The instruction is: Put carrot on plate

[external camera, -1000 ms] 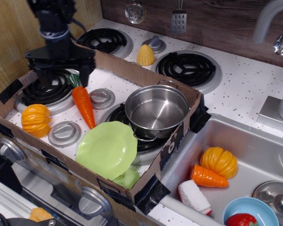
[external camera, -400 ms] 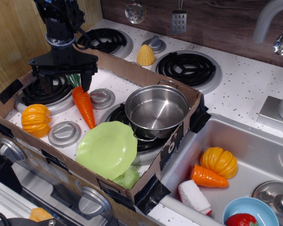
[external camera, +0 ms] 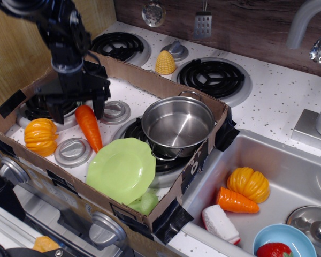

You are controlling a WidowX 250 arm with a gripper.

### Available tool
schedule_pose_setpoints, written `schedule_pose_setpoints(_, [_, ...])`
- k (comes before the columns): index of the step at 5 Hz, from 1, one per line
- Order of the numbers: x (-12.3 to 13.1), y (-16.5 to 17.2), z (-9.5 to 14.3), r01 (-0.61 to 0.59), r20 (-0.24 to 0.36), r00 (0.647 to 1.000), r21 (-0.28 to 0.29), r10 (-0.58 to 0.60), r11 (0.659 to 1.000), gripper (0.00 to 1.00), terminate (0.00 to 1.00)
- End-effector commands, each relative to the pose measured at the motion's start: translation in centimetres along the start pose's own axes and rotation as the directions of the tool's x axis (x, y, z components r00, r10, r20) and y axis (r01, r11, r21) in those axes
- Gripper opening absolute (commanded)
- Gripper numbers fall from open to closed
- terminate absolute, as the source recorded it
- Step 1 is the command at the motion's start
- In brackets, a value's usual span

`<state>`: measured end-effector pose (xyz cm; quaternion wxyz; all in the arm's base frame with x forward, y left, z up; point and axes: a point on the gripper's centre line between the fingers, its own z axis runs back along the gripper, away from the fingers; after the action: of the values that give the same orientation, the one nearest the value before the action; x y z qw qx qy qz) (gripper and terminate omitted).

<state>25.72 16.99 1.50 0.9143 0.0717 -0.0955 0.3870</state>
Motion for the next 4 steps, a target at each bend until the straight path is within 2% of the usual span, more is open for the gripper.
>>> schedule_pose_setpoints(1, [0.9,0.1,-0.3,-0.004,0.034,0.999,-0.037,0.005,0.999,1.00,0.00])
schedule_pose_setpoints(2, [1.2,-0.1,-0.2,0.014,0.027,1.000,-0.033,-0.013,0.999,0.00,0.00])
schedule_pose_setpoints(3, [1.5,-0.1,0.4,0.040,0.058,0.998,-0.018,-0.039,0.999,0.00,0.00])
schedule_pose_setpoints(4, [2.5,-0.5,2.4,0.066,0.123,0.991,-0.063,-0.058,0.996,0.00,0.00])
